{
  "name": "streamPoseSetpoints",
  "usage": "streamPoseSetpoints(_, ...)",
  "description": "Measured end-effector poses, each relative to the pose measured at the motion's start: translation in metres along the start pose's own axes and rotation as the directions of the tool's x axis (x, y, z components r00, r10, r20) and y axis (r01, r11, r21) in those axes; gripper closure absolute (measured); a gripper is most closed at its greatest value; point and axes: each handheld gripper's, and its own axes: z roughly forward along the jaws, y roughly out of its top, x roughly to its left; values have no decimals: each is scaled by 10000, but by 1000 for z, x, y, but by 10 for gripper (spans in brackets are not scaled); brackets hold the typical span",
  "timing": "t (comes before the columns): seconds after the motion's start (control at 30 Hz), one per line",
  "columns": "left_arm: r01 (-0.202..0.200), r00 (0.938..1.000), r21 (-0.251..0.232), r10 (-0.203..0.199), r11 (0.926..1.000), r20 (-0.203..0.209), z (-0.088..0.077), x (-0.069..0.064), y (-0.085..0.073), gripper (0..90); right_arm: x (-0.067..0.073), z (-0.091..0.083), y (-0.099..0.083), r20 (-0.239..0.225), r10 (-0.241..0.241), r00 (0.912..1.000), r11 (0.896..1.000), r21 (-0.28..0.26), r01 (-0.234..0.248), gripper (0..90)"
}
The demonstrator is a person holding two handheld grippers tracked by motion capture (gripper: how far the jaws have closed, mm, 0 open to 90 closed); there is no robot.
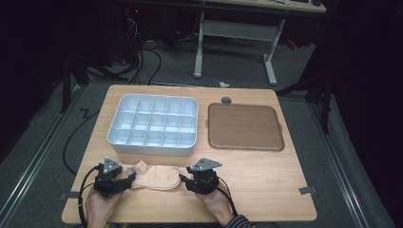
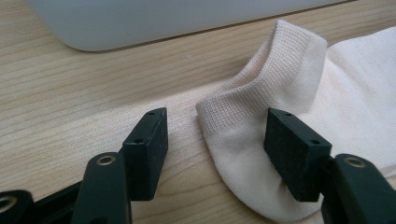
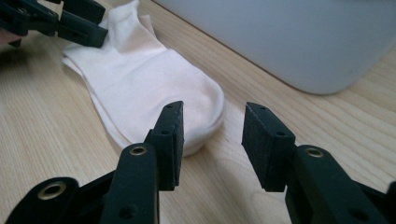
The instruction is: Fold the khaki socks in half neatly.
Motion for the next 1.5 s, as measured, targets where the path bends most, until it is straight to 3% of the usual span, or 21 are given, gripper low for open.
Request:
streamPoseSetpoints(0.1, -32, 10000, 12, 32, 10000, -3, 0, 0, 0, 407, 3, 2, 4, 29, -38, 10000, 10000, -26, 38, 584)
streamPoseSetpoints(0.3, -93, 9999, 10, 93, 10000, -75, 0, -2, 0, 418, 3, 14, 5, 132, -71, 9999, 9990, 451, 65, 585)
streamPoseSetpoints(0.6, -249, 9996, 39, 249, 9997, 92, 0, -5, 1, 530, 5, 27, 0, 135, -251, 9996, 9937, 1095, 235, 669)
streamPoseSetpoints(0.93, -396, 9982, 174, 388, 9991, 463, 0, -6, 4, 660, 5, 27, -2, -229, -266, 9994, 9933, 1119, 290, 799)
streamPoseSetpoints(1.1, -449, 9969, 163, 438, 9989, 653, 1, -7, 6, 759, 8, 26, -3, -134, -488, 9987, 9932, 1047, 500, 841)
streamPoseSetpoints(1.33, -42, 9934, 103, 29, 9999, 1144, 1, -4, 4, 827, 8, 25, -3, -92, -539, 9985, 9942, 928, 545, 867)
streamPoseSetpoints(1.5, -17, 9927, 3, 16, 10000, 1207, 1, -5, 4, 841, 8, 22, -2, -41, -553, 9985, 9954, 785, 554, 869)
